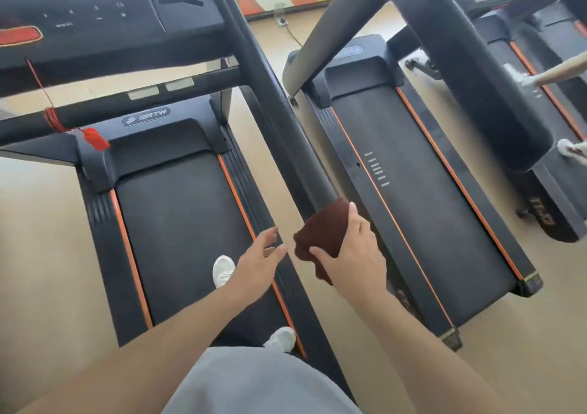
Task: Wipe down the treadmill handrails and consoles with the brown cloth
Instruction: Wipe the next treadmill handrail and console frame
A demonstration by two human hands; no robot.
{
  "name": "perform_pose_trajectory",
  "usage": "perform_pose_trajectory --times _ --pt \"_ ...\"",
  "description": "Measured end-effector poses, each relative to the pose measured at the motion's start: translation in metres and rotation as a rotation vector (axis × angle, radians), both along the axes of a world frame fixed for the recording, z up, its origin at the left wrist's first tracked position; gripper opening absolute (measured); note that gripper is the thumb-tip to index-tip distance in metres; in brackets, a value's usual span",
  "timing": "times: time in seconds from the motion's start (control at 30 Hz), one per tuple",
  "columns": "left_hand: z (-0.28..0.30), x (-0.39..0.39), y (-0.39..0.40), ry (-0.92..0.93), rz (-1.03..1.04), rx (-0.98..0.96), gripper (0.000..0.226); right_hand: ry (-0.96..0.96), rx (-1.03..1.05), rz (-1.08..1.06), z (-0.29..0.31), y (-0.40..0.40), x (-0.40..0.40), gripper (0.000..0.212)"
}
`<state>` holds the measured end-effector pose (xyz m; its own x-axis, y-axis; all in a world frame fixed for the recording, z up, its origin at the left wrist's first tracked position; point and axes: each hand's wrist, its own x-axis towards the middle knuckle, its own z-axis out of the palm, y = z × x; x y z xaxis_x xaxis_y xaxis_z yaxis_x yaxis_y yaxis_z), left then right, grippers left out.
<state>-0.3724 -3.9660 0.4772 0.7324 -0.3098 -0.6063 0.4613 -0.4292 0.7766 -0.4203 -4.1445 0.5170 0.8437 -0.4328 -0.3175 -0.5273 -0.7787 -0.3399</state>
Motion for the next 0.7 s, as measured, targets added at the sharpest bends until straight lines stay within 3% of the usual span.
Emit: perform_pose_trajectory --times 0.07,0.17,0.47,0.7 --pt "-0.007 0.004 -0.008 0.096 0.004 -0.113 0.046 -0.008 -0.155 0.05 -0.008 0.004 0.028 0.106" --pt "-0.013 0.02 -0.017 0.161 0.04 -0.227 0.042 -0.034 -0.207 0.114 -0.006 0.006 0.081 0.099" --pt "-0.006 0.152 0.002 0.08 0.103 -0.255 0.048 -0.192 -0.235 0.251 -0.011 0.031 0.254 0.088" --pt "-0.016 0.223 0.039 0.079 0.126 -0.231 0.051 -0.308 -0.126 0.362 -0.001 0.04 0.379 0.064"
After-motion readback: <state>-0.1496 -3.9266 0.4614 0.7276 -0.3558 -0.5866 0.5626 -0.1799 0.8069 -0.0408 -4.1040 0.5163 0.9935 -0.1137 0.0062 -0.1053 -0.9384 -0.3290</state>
